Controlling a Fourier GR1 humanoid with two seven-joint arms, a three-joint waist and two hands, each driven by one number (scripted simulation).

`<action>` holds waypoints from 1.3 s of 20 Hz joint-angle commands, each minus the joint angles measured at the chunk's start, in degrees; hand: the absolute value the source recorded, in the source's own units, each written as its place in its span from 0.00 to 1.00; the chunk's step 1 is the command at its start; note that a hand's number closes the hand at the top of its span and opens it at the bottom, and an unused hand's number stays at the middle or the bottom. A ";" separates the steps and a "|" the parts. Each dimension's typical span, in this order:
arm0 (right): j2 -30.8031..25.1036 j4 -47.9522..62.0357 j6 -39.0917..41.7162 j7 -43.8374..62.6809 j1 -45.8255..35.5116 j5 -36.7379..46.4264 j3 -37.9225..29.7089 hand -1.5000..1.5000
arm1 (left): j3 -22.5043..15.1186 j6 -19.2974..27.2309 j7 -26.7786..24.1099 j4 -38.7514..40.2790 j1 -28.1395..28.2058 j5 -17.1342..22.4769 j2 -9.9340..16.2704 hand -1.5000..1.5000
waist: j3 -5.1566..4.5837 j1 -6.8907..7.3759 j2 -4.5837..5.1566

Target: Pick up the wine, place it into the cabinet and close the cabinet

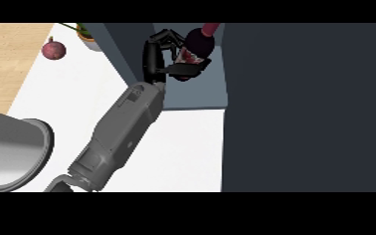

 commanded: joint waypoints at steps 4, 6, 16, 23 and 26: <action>-0.42 -5.80 -0.99 2.48 0.59 -4.61 -1.43 0.00 | 1.20 1.98 -4.80 6.68 -4.61 2.48 -0.09 1.00 | 0.01 -0.72 0.09; 0.05 -4.47 0.50 -0.28 2.30 -2.61 0.16 0.00 | 5.44 -1.91 -8.75 11.06 -4.80 1.01 -0.08 1.00 | 0.02 -0.50 0.26; 0.99 -6.57 0.15 1.23 3.34 -3.55 2.14 0.00 | 12.01 -7.42 -5.75 14.83 -8.29 7.39 1.61 1.00 | -0.02 -0.95 0.30; 1.70 -4.64 -0.63 0.04 2.15 0.45 4.01 0.00 | 11.74 -6.59 -9.47 19.11 -9.75 9.31 -0.12 1.00 | -0.02 -1.52 0.52; 0.64 -5.61 0.82 -0.14 4.27 -2.66 2.28 0.00 | 12.24 -8.97 -9.75 20.82 -9.74 8.02 2.06 1.00 | 0.00 -1.46 0.56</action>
